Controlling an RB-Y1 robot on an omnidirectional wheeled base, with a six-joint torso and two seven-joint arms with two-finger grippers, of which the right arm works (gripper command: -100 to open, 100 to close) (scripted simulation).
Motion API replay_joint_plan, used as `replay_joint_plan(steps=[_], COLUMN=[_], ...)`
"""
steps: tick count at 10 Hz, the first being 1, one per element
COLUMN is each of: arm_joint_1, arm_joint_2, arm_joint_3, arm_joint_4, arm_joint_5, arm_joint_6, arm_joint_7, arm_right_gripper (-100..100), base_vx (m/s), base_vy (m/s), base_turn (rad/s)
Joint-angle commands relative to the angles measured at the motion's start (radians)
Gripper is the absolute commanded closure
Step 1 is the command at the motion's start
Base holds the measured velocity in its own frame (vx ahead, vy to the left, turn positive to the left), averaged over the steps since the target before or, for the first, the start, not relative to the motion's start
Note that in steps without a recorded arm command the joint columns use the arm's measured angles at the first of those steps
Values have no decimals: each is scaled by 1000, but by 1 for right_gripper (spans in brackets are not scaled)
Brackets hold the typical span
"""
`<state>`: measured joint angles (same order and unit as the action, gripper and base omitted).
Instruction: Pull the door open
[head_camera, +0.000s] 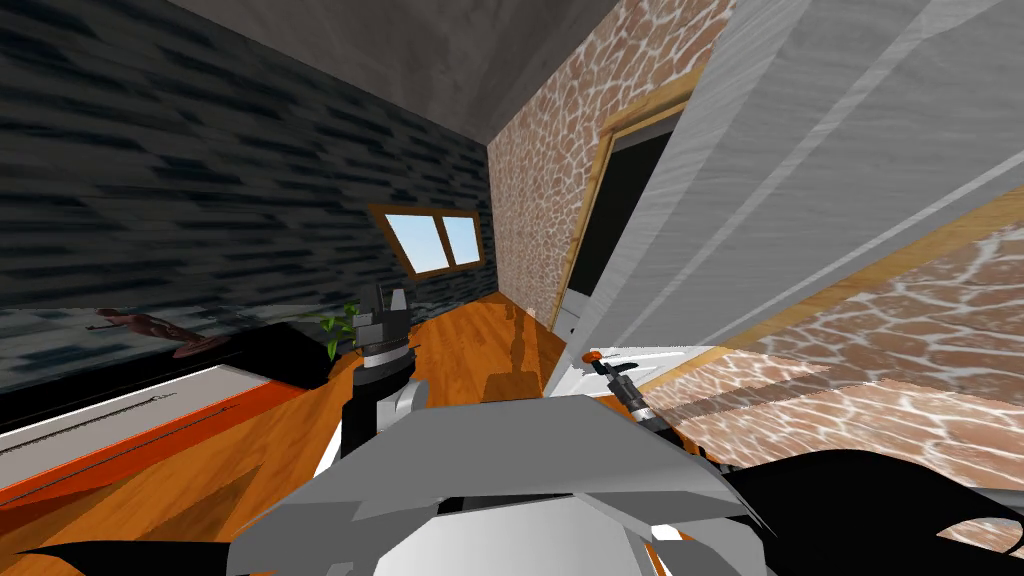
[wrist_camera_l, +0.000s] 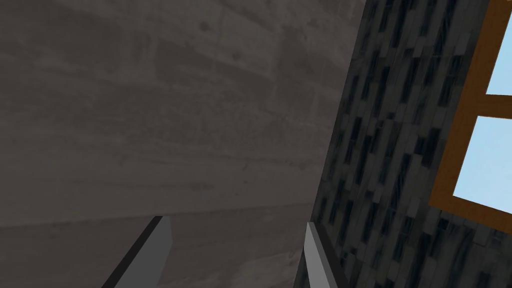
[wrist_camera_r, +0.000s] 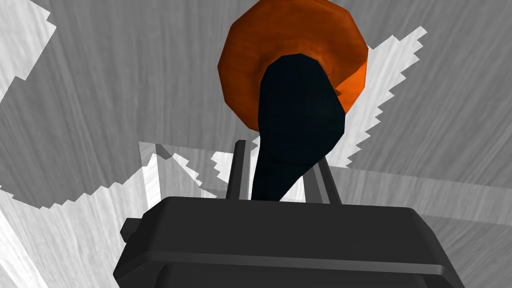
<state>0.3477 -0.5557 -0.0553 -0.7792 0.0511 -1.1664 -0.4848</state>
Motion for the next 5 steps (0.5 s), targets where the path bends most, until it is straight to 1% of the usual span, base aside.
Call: replay_joint_plan(steps=[1, 3, 4, 5], arm_joint_1=[0, -2, -1, 0], arm_joint_2=[-6, -10, -5, -6], arm_joint_3=[0, 1, 4, 5], arm_joint_4=[9, 17, 15, 24], arm_joint_5=[1, 3, 4, 7], arm_joint_6=[-16, -25, -20, -30], arm_joint_7=[-2, -5, -5, -8], arm_right_gripper=[100, 100, 100, 100], base_vx=[-189, -180, -73, -120], base_vy=[-49, -68, -21, -43], base_turn=[132, 108, 22, 135])
